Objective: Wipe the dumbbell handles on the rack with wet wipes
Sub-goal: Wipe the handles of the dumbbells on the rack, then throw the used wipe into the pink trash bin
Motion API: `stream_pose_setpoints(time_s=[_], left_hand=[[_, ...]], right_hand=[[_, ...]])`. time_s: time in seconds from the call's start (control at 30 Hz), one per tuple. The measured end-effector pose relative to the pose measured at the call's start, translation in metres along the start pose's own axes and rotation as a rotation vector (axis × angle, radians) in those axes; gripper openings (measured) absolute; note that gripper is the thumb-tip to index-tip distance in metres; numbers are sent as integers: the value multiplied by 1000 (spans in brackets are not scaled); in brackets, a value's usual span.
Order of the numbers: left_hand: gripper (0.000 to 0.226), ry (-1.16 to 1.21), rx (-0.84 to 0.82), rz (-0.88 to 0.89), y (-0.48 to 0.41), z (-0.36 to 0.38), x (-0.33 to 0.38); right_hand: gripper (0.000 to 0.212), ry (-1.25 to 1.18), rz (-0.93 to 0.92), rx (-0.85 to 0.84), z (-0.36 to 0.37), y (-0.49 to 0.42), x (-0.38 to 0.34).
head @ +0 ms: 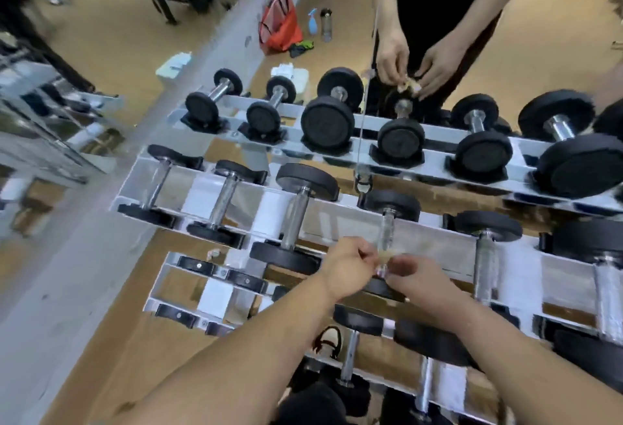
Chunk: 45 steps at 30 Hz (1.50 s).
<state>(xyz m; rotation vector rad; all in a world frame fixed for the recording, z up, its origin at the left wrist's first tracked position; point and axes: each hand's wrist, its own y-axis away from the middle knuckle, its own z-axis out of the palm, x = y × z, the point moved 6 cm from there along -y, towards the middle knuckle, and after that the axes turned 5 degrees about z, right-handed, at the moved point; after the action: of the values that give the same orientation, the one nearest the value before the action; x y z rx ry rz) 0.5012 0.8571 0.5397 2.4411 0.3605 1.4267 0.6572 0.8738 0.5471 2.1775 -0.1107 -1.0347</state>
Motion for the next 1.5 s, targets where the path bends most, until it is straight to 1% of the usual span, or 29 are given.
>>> stream_pose_setpoints(time_s=[0.07, 0.13, 0.23, 0.27, 0.33, 0.4, 0.43, 0.5, 0.53, 0.6, 0.63, 0.7, 0.73, 0.77, 0.83, 0.9, 0.93, 0.97, 1.03, 1.1, 1.17, 1.23, 1.3, 1.37, 1.5], left_hand=[[18, 104, 47, -17, 21, -19, 2], [25, 161, 87, -38, 41, -33, -4], [28, 252, 156, -62, 77, -51, -14], [26, 284, 181, -67, 89, -56, -16], [17, 338, 227, -70, 110, -68, -14], [6, 424, 265, -83, 133, -73, -10], [8, 462, 272, -87, 144, -74, -8], [22, 504, 298, -87, 165, -75, -7], [20, 510, 318, -80, 174, -75, -7], [9, 519, 339, -58, 188, -71, -9], [7, 525, 323, -53, 191, -66, -8], [11, 509, 274, -29, 195, -54, -5], [15, 492, 243, -13, 196, -47, -2], [18, 460, 203, -5, 195, -39, -1], [31, 437, 129, -1, 194, -26, 3], [51, 518, 42, 17, 190, -13, 5], [56, 549, 17, 8, 190, -8, 4], [53, 551, 6, 6, 191, -5, 4], [38, 544, -70, 34, 196, 4, 12], [23, 547, -181, 67, 202, 20, 21], [14, 515, -205, 80, 209, 34, 27], [11, 449, -219, 75, 222, 57, 33], [10, 433, -258, 84, 238, 77, 43], [6, 382, -246, 91, 249, 92, 49], [15, 234, -197, 169, 270, 128, 66]], right_hand=[[9, -63, -11, 15, 2, 7, -21], [18, -230, -1, -15, 6, 15, -36], [41, -460, -3, -216, 29, 30, -54], [44, -514, -3, -254, 36, 35, -60], [34, -555, -8, -251, 48, 43, -70], [29, -571, -18, -275, 60, 54, -78], [28, -581, -18, -299, 66, 61, -82], [26, -584, -13, -329, 76, 80, -86], [27, -586, -7, -342, 79, 88, -84], [31, -616, 13, -365, 84, 105, -77], [33, -640, 22, -355, 81, 112, -71], [33, -642, 17, -333, 76, 123, -57], [29, -635, 8, -333, 73, 129, -51], [19, -648, 1, -311, 69, 133, -43], [4, -688, 48, -210, 59, 140, -22], [9, -749, 80, -105, 51, 151, 0], [12, -793, 92, -91, 51, 157, 8], [14, -837, 100, -87, 51, 163, 14], [18, -964, 137, -24, 48, 177, 34], [15, -1061, 152, 60, 44, 193, 55], [12, -1094, 145, 109, 43, 209, 74], [1, -1121, 159, 203, 40, 231, 99], [8, -1161, 178, 283, 37, 251, 122], [10, -1152, 148, 284, 32, 271, 135], [27, -1175, 104, 254, 25, 315, 166]])
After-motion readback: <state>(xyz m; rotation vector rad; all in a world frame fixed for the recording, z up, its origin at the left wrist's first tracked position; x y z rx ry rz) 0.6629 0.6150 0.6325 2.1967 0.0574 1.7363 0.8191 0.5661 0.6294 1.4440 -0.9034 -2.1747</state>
